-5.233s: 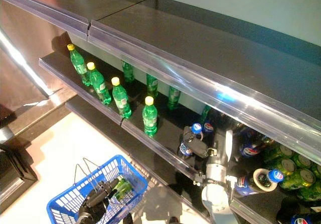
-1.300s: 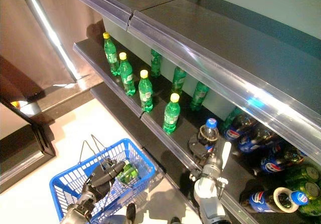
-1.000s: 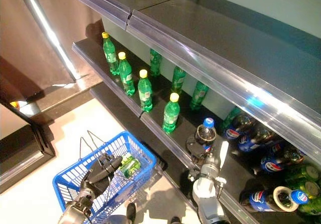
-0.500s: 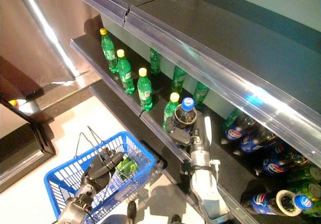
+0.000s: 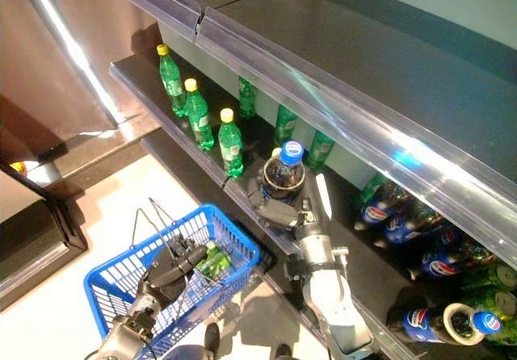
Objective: Pick up the drink and place into the basket.
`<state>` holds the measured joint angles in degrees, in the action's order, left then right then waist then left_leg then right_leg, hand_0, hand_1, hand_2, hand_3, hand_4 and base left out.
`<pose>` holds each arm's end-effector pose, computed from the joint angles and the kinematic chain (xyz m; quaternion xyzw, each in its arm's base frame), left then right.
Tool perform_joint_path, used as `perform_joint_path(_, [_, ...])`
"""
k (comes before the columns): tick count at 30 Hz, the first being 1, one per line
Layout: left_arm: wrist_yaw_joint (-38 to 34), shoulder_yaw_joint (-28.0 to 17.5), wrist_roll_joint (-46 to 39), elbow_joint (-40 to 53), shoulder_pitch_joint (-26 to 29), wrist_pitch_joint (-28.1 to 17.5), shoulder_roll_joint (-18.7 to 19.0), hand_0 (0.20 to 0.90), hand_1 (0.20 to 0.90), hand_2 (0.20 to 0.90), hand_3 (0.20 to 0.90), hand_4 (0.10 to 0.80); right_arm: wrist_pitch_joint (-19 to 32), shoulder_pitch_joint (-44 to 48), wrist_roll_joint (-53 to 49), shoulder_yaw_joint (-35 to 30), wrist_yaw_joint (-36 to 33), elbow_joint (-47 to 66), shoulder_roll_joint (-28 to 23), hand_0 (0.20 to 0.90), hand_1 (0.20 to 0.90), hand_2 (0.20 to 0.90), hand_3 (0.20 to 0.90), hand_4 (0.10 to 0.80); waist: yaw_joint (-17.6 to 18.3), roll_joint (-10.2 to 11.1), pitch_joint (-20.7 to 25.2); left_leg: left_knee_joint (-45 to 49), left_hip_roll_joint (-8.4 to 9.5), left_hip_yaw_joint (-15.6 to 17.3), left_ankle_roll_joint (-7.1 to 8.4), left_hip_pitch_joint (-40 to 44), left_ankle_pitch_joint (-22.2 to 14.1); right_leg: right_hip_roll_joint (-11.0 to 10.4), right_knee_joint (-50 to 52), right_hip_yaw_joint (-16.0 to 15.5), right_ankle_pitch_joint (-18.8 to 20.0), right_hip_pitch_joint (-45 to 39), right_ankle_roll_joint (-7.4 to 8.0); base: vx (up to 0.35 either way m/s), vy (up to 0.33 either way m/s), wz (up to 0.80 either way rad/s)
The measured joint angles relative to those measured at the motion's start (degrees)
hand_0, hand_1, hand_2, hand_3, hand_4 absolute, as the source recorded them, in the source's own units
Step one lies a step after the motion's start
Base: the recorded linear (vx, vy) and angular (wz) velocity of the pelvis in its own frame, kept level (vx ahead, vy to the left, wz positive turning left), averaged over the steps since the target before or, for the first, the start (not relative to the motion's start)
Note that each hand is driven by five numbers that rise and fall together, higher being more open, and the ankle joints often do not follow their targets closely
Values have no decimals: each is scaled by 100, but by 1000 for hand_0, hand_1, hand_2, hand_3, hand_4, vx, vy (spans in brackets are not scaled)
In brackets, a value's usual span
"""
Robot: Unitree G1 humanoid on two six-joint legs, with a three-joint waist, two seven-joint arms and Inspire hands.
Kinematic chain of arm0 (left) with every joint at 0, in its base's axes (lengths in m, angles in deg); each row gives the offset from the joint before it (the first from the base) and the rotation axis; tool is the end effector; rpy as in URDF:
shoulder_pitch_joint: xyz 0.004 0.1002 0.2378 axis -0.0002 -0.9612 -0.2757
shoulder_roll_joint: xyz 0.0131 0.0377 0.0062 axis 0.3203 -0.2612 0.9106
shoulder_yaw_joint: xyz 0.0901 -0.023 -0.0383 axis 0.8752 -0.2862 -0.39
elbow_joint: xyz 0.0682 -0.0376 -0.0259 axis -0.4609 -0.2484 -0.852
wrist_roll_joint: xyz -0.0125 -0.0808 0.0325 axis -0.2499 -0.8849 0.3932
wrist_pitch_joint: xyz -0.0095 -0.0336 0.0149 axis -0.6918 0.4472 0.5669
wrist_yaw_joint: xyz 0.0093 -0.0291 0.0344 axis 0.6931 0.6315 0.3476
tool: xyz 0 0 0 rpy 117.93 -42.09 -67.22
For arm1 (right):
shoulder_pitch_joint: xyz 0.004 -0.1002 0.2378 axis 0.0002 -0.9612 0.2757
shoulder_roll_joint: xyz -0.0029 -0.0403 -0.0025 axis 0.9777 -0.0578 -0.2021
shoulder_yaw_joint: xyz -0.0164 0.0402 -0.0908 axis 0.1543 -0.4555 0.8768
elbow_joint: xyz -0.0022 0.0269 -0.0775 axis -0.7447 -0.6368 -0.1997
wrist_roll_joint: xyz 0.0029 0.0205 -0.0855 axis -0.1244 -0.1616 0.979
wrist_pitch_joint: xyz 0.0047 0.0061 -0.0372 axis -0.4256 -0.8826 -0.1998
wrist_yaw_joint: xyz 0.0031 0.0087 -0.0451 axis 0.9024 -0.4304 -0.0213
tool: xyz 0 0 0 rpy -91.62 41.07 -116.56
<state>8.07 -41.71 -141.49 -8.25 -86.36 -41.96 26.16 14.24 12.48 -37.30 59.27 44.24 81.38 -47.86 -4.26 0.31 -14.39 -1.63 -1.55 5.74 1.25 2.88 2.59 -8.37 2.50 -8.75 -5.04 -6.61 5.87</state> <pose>0.1232 0.1750 0.0000 -0.4312 0.1136 -0.1170 0.8874 0.1773 -0.1449 0.0908 0.0041 -0.1722 0.0588 0.9833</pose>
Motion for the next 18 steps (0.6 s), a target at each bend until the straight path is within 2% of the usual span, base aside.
perform_joint_path(9, [41,275,-370,768,246,5,248,300,300,300,200,100,-3,243,-33,478,-30,10,0,300,300,300,200,100,-32,1,0,-10,4,-5,0,1,1,-1,-8,-9,0,-6,0,0,0,0])
perform_joint_path(18, [196,657,-609,889,416,116,415,300,300,300,200,100,-65,245,-191,694,-221,9,-114,300,300,300,200,100,-31,0,0,-15,7,-9,0,0,1,-1,-18,-13,0,-10,0,0,0,0])
